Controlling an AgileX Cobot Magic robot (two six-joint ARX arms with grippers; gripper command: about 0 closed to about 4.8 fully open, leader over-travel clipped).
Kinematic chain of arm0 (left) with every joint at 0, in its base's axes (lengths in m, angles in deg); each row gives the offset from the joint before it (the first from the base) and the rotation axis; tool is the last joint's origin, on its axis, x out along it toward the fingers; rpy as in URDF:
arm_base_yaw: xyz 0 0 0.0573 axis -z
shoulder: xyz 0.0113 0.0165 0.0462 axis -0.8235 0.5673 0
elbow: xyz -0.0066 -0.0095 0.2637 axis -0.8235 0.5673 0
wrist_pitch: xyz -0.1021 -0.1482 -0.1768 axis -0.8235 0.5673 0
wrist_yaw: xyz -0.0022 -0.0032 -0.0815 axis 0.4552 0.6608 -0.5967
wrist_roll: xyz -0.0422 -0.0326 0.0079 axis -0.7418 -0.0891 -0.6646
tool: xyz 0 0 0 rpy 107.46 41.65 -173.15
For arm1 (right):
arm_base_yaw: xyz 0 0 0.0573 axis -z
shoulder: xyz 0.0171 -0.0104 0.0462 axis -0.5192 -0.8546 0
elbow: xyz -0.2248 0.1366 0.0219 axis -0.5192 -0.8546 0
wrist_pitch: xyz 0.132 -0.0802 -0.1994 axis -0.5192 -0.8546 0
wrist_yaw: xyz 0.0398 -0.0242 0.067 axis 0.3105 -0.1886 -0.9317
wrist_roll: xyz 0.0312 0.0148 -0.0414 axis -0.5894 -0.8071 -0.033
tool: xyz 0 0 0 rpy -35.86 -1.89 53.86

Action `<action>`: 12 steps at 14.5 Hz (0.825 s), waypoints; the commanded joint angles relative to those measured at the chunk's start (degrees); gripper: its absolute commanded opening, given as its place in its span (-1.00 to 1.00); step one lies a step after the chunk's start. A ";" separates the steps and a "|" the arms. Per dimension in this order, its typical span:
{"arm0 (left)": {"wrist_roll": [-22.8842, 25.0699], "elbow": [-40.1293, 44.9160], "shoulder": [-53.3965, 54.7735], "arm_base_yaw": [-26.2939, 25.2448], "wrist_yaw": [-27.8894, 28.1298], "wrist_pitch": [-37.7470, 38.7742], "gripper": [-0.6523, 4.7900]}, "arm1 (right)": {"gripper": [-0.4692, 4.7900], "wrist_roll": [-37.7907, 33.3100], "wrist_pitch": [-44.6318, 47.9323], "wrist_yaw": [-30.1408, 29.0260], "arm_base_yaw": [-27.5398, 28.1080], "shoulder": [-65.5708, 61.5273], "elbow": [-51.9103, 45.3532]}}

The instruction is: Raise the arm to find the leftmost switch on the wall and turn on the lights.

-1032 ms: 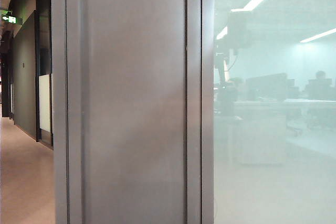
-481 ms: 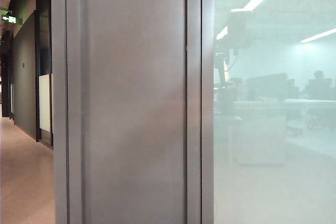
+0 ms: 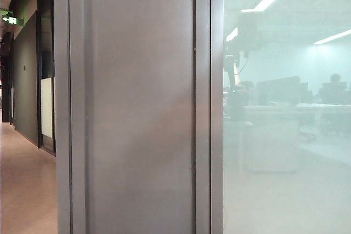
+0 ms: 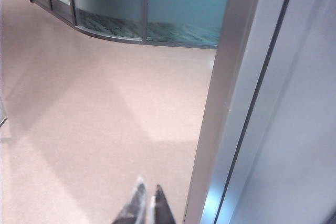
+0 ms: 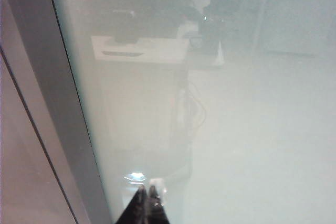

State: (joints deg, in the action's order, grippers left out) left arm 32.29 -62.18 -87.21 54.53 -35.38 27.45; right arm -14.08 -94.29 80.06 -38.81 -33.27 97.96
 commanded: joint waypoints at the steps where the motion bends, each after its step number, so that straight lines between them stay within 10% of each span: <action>1: 0.24 -0.11 -0.04 -0.04 -0.02 -1.05 -0.68 | -0.82 0.11 0.76 -0.09 -0.07 0.11 0.22; 12: 0.24 -0.11 -0.04 -0.04 -0.02 -1.03 -0.68 | -0.82 0.37 -9.27 3.26 -0.04 9.94 -2.89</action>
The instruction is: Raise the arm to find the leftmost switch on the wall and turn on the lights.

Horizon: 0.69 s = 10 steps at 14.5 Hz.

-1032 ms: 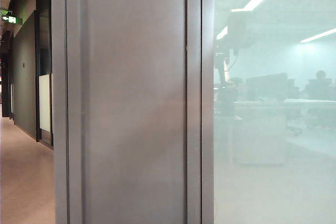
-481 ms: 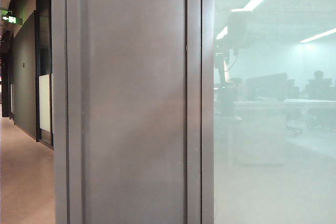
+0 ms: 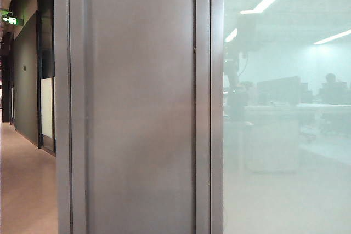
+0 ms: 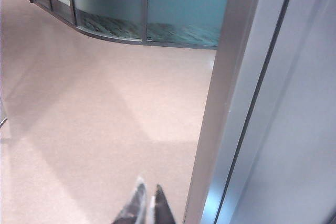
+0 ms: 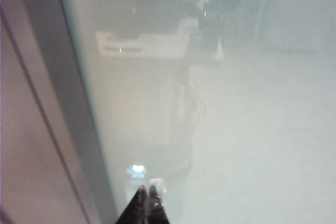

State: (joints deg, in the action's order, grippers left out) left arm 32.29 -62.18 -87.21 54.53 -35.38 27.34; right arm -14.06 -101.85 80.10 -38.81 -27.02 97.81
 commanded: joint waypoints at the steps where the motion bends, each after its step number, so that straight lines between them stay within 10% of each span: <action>1: 0.24 -0.11 -0.04 -0.04 -0.02 -0.92 -0.68 | -0.82 0.48 -1.42 5.25 0.17 6.71 -5.16; 10: 0.24 -0.11 -0.04 -0.04 -0.02 -0.92 -0.68 | -0.82 -2.80 6.29 6.08 11.17 29.22 -29.00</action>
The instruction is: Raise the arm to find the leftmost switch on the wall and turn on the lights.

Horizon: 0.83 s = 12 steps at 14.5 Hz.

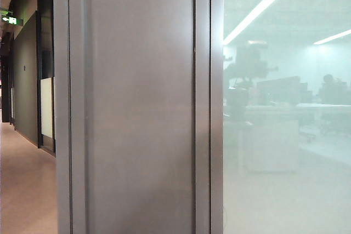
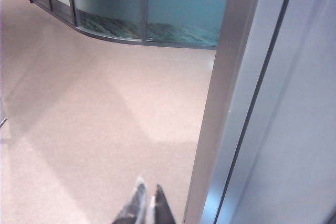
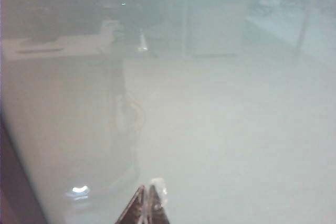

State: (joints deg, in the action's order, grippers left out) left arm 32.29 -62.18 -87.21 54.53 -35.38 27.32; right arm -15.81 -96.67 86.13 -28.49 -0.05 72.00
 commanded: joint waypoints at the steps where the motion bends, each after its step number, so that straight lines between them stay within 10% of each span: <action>1: 0.24 -0.11 -0.04 -0.04 0.00 -0.90 -0.68 | -0.82 -2.03 1.11 0.04 1.03 3.50 -4.94; 12: 0.24 -0.11 -0.04 -0.04 -0.02 -0.87 -0.68 | -0.82 -3.78 9.33 0.07 1.05 4.70 -10.32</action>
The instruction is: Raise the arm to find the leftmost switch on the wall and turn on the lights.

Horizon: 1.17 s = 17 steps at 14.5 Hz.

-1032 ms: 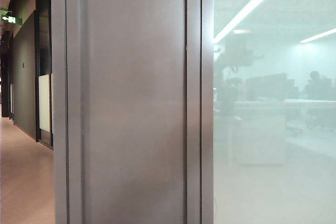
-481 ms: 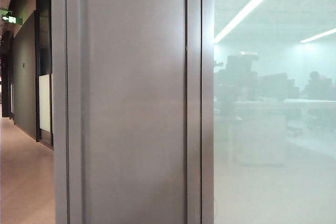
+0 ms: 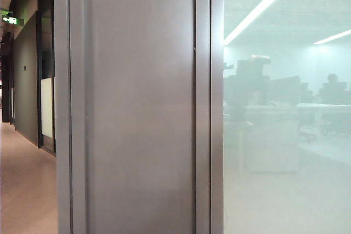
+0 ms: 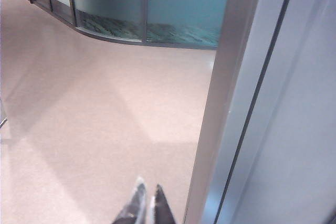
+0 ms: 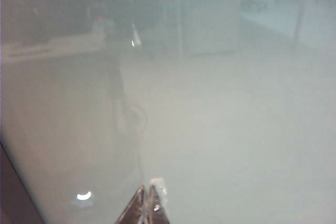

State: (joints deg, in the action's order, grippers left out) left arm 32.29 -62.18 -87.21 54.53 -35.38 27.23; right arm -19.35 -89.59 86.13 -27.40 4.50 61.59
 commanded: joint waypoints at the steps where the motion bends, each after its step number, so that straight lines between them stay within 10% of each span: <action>1: 0.24 -0.11 -0.04 -0.04 -0.02 -0.79 -0.68 | -0.82 -0.24 2.54 0.04 -0.07 0.15 0.09; 17: 0.24 -0.11 -0.04 -0.04 -0.02 -0.79 -0.68 | -0.82 -1.29 2.27 0.02 -0.85 0.15 0.09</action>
State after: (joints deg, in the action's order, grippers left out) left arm 32.29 -62.18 -87.21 54.53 -35.38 27.19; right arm -20.42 -88.17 86.13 -28.21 4.50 61.59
